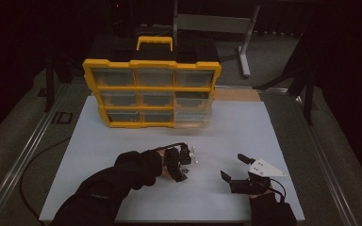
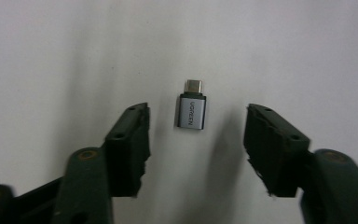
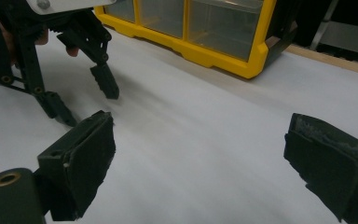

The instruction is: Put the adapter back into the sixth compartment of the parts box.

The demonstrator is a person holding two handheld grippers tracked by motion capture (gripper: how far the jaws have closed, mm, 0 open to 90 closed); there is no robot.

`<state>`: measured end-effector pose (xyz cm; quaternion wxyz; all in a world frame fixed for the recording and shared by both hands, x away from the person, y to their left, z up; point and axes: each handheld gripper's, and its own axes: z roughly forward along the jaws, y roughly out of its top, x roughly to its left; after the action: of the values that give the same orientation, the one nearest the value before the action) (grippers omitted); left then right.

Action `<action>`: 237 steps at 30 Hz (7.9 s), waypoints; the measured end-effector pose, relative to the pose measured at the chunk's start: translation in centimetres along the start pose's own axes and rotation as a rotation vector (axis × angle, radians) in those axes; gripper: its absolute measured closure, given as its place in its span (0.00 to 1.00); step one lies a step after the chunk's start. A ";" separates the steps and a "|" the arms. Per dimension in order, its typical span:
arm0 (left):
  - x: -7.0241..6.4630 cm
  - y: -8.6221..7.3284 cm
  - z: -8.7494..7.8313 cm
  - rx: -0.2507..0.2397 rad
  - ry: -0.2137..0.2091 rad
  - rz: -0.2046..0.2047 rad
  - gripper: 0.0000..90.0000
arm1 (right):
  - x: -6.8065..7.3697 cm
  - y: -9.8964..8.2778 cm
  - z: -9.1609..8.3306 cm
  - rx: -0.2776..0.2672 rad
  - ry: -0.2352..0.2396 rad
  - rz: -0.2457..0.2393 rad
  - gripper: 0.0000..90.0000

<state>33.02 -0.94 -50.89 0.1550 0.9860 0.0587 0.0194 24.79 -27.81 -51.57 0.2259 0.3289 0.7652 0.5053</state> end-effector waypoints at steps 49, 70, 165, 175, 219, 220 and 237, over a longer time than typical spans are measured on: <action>0.0 0.8 -0.1 0.044 0.003 0.027 0.86 | 0.0 0.0 0.0 0.004 -0.002 0.002 0.09; -0.6 0.9 -2.2 0.012 -0.018 0.049 0.86 | 0.0 -0.1 0.1 0.004 -0.001 0.003 0.09; 2.5 1.0 -17.3 -0.341 0.115 -0.086 0.86 | 0.0 0.0 0.0 0.003 -0.003 -0.002 0.09; 3.5 1.0 -18.2 -0.404 0.148 -0.138 0.86 | 0.0 0.0 0.1 0.003 -0.003 -0.002 0.09; 7.2 1.7 -17.0 -0.587 0.236 -0.401 0.86 | 0.0 0.0 0.0 0.001 -0.004 -0.002 0.09; 7.2 1.7 -17.0 -0.587 0.236 -0.401 0.86 | 0.0 0.0 0.0 0.001 -0.004 -0.002 0.09; 7.7 1.4 -15.3 -0.639 0.297 -0.465 0.86 | 0.0 0.0 0.0 0.006 -0.003 -0.003 0.09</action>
<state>39.98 3.35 -35.75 0.4431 0.8352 0.2926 0.1431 24.82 -27.80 -51.59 0.2269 0.3290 0.7669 0.5021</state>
